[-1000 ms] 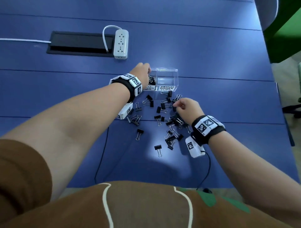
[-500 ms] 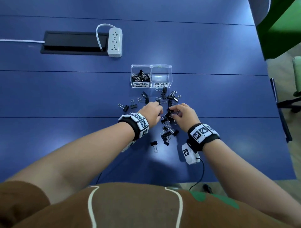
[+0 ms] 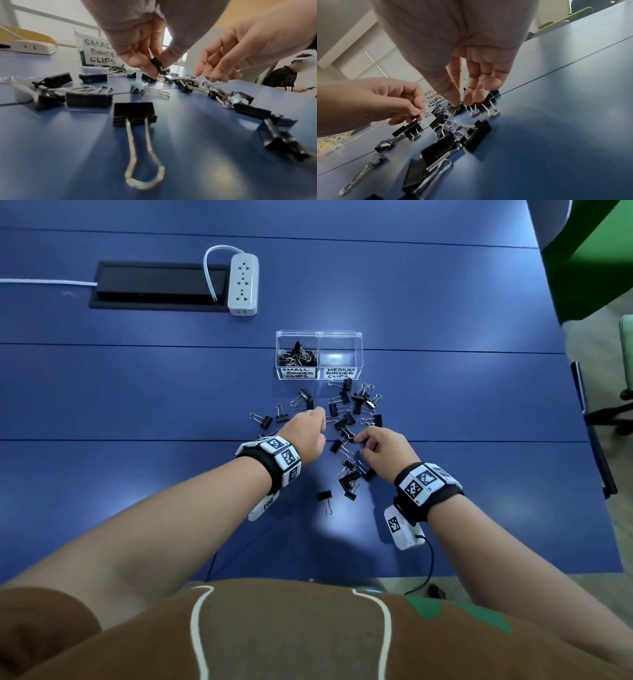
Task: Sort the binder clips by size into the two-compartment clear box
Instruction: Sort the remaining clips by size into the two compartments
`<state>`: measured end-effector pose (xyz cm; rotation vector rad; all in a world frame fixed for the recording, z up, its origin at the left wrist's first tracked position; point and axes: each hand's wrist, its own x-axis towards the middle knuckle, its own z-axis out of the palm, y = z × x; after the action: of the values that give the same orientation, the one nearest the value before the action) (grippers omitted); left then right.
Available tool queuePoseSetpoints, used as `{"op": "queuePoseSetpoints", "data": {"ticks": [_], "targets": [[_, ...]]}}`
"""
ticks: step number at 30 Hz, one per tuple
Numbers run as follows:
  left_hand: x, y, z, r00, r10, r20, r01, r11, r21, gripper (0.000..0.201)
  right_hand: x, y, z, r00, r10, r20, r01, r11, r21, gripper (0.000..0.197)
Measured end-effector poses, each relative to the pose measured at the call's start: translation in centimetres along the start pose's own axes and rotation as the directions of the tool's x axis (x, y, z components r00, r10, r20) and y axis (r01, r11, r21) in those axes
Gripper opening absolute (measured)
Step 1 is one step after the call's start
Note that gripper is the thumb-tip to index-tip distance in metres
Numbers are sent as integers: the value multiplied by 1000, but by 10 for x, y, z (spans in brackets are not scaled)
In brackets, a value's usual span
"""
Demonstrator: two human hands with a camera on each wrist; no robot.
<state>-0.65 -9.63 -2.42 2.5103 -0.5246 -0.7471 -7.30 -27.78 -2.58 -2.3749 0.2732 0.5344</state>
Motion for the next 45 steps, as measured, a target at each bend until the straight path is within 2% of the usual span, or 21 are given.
{"op": "queuePoseSetpoints", "data": {"ticks": [2, 5, 7, 10, 12, 14, 16, 19, 27, 30, 34, 38, 41, 45], "targets": [[-5, 4, 0, 1000, 11, -5, -11, 1000, 0, 13, -3, 2, -2, 1000, 17, -5, -17, 1000, -9, 19], [-9, 12, 6, 995, 77, 57, -82, 991, 104, 20, -10, 5, 1, 1000, 3, 28, -1, 998, -68, 4], [-11, 17, 16, 991, 104, 80, -114, 984, 140, 23, -16, 7, 8, 996, -36, 77, 46, 990, -134, 16], [-14, 23, 34, 972, 225, 66, -233, 956, 177, 21, -21, 8, 20, 993, -33, 111, 57, 973, -224, 33], [-14, 24, 41, 956, 281, 86, -293, 934, 206, 22, -21, 10, 25, 995, -14, 96, 38, 967, -251, 32], [-13, 23, 44, 950, 289, 121, -311, 917, 250, 25, -21, 12, 27, 996, -15, 86, 34, 974, -224, 29], [-11, 21, 45, 950, 285, 130, -311, 912, 269, 24, -22, 15, 27, 996, -32, 88, 48, 981, -190, 27], [-9, 17, 43, 955, 286, 81, -297, 925, 238, 19, -24, 19, 24, 996, -44, 75, 55, 987, -154, 25], [-13, -6, 26, 970, 240, 23, -240, 947, 216, 16, -25, 27, 3, 998, -37, -49, 31, 994, -107, 23], [-16, -12, 24, 967, 254, 13, -249, 936, 249, 17, -26, 23, 1, 994, -80, -70, 71, 990, -119, 18], [-19, -16, 25, 960, 280, -4, -268, 923, 277, 15, -33, 13, 10, 979, -196, 58, 203, 965, -163, 9], [-20, -17, 26, 966, 257, -2, -248, 934, 256, 16, -47, 1, 28, 964, -139, 227, 206, 928, -309, 23], [-21, -17, 26, 971, 239, -14, -230, 946, 227, 14, -50, -2, 40, 962, -127, 241, 206, 919, -336, 26], [-20, -20, 21, 978, 197, -74, -185, 973, 138, 9, -44, -8, 48, 963, -218, 159, 255, 930, -264, 16]]}}
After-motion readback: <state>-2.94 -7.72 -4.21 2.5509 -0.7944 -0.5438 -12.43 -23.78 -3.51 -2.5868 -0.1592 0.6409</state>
